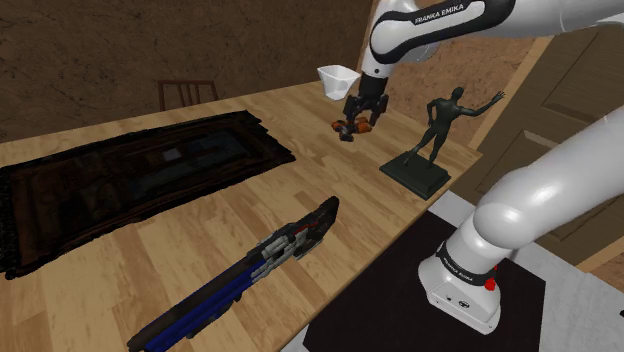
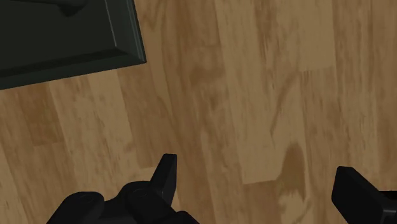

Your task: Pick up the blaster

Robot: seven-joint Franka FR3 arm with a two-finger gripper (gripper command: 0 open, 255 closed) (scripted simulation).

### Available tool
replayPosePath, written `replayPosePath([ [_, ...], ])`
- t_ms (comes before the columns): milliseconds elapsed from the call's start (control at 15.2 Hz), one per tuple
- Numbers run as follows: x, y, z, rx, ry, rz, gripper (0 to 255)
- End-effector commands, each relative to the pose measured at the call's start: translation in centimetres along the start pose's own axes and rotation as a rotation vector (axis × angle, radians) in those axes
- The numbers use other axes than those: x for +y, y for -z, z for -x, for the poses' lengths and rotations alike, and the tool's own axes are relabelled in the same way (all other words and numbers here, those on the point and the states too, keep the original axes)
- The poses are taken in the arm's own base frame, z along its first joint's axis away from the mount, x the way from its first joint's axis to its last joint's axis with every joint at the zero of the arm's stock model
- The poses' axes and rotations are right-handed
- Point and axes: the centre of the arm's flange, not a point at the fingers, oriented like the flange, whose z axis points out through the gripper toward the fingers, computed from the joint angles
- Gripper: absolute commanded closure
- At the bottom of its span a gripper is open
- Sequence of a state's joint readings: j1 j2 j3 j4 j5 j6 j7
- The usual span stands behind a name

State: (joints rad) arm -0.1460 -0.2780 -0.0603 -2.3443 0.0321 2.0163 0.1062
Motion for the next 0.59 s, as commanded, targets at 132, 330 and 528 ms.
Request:
replayPosePath([
  [132,1.9,-2.6,-4.3,0.017,-0.072,0.007,0],
  [330,3.4,-4.3,-7.3,0.028,-0.125,0.012,0],
  [528,5.2,-6.0,-10.2,0.040,-0.178,0.016,0],
])
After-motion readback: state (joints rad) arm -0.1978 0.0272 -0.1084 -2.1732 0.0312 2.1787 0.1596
